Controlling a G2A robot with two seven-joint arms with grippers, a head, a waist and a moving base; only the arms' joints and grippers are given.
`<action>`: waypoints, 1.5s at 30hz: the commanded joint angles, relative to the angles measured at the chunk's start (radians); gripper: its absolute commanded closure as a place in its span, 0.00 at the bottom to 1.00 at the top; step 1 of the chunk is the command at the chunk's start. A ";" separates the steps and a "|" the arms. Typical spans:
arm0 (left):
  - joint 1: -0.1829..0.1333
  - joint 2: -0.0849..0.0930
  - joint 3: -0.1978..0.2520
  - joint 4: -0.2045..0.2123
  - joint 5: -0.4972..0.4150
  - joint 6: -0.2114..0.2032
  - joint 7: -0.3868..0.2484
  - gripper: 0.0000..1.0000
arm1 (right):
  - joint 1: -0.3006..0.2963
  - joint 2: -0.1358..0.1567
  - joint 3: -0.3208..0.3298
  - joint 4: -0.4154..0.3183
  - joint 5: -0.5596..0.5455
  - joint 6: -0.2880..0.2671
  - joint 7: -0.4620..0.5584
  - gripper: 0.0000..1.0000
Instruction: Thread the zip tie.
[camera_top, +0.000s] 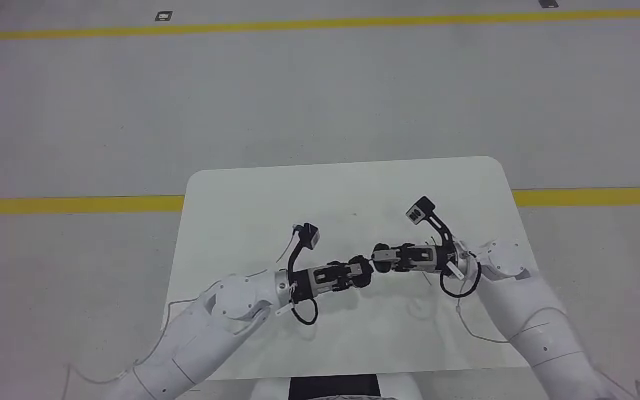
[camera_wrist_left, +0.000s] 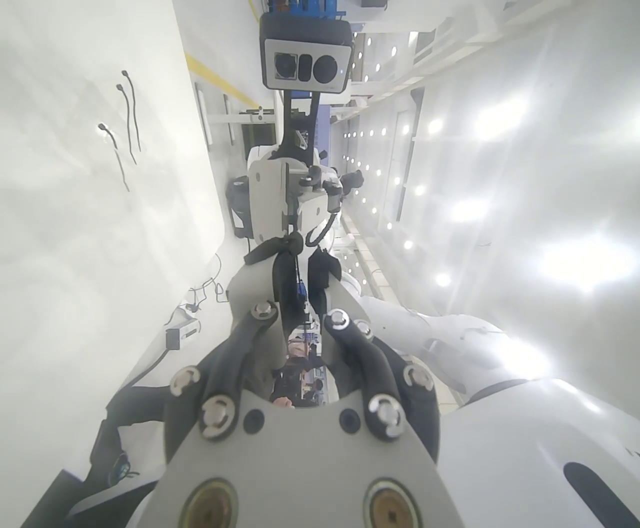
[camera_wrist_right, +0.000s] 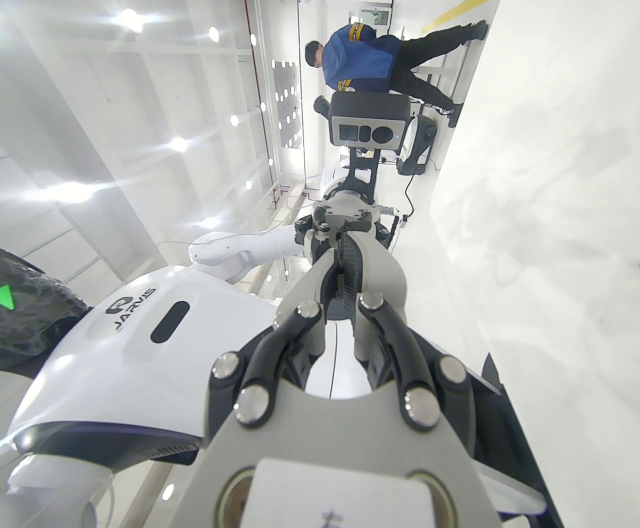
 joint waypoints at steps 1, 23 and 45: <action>-0.001 -0.001 0.001 0.000 0.003 0.003 0.002 0.92 | 0.001 -0.001 0.000 0.001 0.000 0.000 0.002 1.00; 0.005 -0.005 -0.007 0.000 0.023 0.002 0.032 0.88 | 0.006 -0.007 -0.011 0.000 -0.004 0.000 0.027 1.00; 0.008 -0.007 -0.019 0.006 0.044 -0.001 0.041 1.00 | 0.011 -0.004 -0.011 0.010 -0.008 0.000 0.021 0.00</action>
